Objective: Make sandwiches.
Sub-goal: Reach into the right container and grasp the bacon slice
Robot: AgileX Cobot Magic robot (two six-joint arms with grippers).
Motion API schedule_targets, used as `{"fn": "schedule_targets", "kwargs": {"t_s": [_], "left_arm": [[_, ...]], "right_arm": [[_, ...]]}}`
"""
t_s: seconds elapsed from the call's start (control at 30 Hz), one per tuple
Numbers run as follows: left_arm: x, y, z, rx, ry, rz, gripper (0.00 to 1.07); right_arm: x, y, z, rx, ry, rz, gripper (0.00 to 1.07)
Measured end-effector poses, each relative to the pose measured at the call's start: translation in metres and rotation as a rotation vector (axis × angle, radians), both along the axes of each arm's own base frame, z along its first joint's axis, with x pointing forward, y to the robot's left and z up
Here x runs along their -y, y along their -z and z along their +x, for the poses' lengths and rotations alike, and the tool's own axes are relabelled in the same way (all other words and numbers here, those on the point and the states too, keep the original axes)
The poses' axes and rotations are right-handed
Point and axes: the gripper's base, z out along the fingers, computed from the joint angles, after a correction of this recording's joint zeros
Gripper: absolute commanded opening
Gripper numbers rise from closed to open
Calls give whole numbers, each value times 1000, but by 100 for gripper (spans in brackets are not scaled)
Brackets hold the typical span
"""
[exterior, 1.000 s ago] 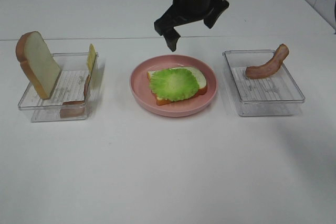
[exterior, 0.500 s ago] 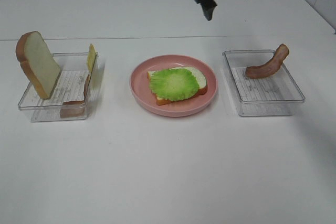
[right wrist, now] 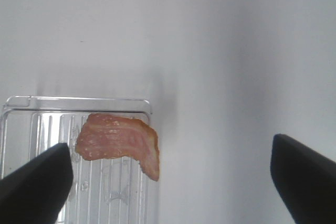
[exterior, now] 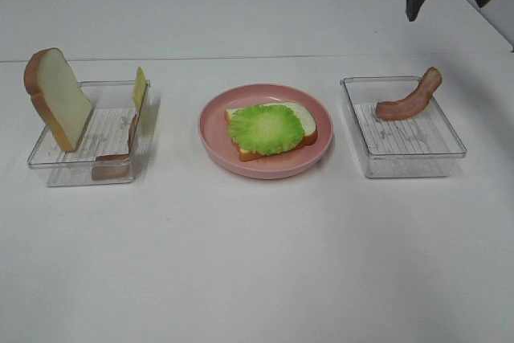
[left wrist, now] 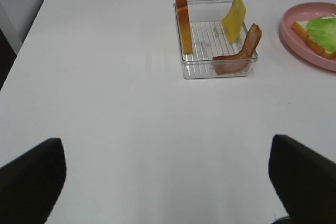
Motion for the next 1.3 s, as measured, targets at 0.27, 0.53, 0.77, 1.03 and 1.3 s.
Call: {"fn": "schedule_targets", "kwargs": {"t_s": [0.27, 0.53, 0.77, 1.03, 1.3], "left_arm": [[0, 0, 0, 0, 0, 0, 98], [0, 0, 0, 0, 0, 0, 98], [0, 0, 0, 0, 0, 0, 98], [0, 0, 0, 0, 0, 0, 98], [0, 0, 0, 0, 0, 0, 98]], "right_arm": [[30, 12, 2, -33, 70, 72, 99], [26, 51, 10, -115, 58, 124, 99], [24, 88, 16, -186, 61, 146, 99], [24, 109, 17, -229, 59, 148, 97], [22, 117, 18, -245, 43, 166, 89]]}}
